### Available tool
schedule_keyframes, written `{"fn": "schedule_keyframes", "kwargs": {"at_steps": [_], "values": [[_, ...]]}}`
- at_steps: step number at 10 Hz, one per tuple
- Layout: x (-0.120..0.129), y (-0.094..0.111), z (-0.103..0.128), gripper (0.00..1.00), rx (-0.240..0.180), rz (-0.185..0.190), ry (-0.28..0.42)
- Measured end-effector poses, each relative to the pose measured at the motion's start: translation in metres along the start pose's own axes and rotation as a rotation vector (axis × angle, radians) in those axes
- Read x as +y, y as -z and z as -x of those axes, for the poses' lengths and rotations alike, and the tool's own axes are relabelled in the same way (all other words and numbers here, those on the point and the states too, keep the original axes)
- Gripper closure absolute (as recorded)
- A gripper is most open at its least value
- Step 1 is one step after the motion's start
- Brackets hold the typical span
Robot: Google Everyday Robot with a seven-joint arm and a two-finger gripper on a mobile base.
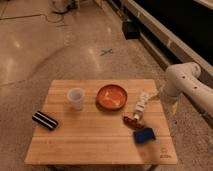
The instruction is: Place the pepper in the ceramic cup
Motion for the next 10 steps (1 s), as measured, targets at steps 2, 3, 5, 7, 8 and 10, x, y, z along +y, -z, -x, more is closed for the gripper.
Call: {"fn": "schedule_keyframes", "kwargs": {"at_steps": [2, 3, 5, 7, 8, 10], "values": [[-0.017, -0.007, 0.019, 0.2, -0.019, -0.014, 0.126], [-0.027, -0.015, 0.03, 0.2, -0.032, -0.02, 0.213], [-0.037, -0.033, 0.044, 0.2, -0.051, -0.029, 0.34], [-0.045, -0.049, 0.058, 0.2, -0.072, -0.042, 0.452], [-0.047, -0.056, 0.065, 0.2, -0.081, -0.049, 0.501], [-0.048, -0.07, 0.078, 0.2, -0.096, -0.061, 0.588]]}}
